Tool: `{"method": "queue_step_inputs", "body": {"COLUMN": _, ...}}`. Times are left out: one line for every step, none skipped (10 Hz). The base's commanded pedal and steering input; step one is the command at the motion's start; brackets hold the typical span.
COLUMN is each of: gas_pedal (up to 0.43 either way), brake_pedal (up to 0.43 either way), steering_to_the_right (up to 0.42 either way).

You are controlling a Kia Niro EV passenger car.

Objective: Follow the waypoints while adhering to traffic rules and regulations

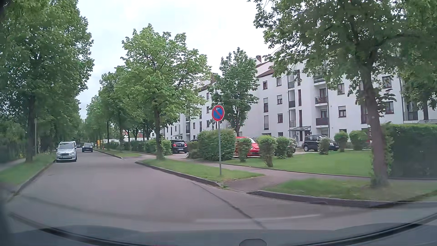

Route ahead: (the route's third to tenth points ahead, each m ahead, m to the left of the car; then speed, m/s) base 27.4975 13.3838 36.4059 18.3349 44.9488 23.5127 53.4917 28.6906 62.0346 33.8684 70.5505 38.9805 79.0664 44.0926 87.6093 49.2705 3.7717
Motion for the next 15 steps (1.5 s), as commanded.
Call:
{"method": "queue_step_inputs", "body": {"gas_pedal": 0.000, "brake_pedal": 0.000, "steering_to_the_right": -0.181}}
{"method": "queue_step_inputs", "body": {"gas_pedal": 0.000, "brake_pedal": 0.000, "steering_to_the_right": -0.178}}
{"method": "queue_step_inputs", "body": {"gas_pedal": 0.000, "brake_pedal": 0.037, "steering_to_the_right": -0.175}}
{"method": "queue_step_inputs", "body": {"gas_pedal": 0.000, "brake_pedal": 0.110, "steering_to_the_right": -0.170}}
{"method": "queue_step_inputs", "body": {"gas_pedal": 0.000, "brake_pedal": 0.134, "steering_to_the_right": -0.165}}
{"method": "queue_step_inputs", "body": {"gas_pedal": 0.000, "brake_pedal": 0.128, "steering_to_the_right": -0.161}}
{"method": "queue_step_inputs", "body": {"gas_pedal": 0.000, "brake_pedal": 0.012, "steering_to_the_right": -0.162}}
{"method": "queue_step_inputs", "body": {"gas_pedal": 0.000, "brake_pedal": 0.000, "steering_to_the_right": -0.168}}
{"method": "queue_step_inputs", "body": {"gas_pedal": 0.020, "brake_pedal": 0.000, "steering_to_the_right": -0.178}}
{"method": "queue_step_inputs", "body": {"gas_pedal": 0.020, "brake_pedal": 0.000, "steering_to_the_right": -0.185}}
{"method": "queue_step_inputs", "body": {"gas_pedal": 0.020, "brake_pedal": 0.000, "steering_to_the_right": -0.192}}
{"method": "queue_step_inputs", "body": {"gas_pedal": 0.079, "brake_pedal": 0.000, "steering_to_the_right": -0.200}}
{"method": "queue_step_inputs", "body": {"gas_pedal": 0.130, "brake_pedal": 0.000, "steering_to_the_right": -0.210}}
{"method": "queue_step_inputs", "body": {"gas_pedal": 0.169, "brake_pedal": 0.000, "steering_to_the_right": -0.226}}
{"method": "queue_step_inputs", "body": {"gas_pedal": 0.197, "brake_pedal": 0.000, "steering_to_the_right": -0.249}}
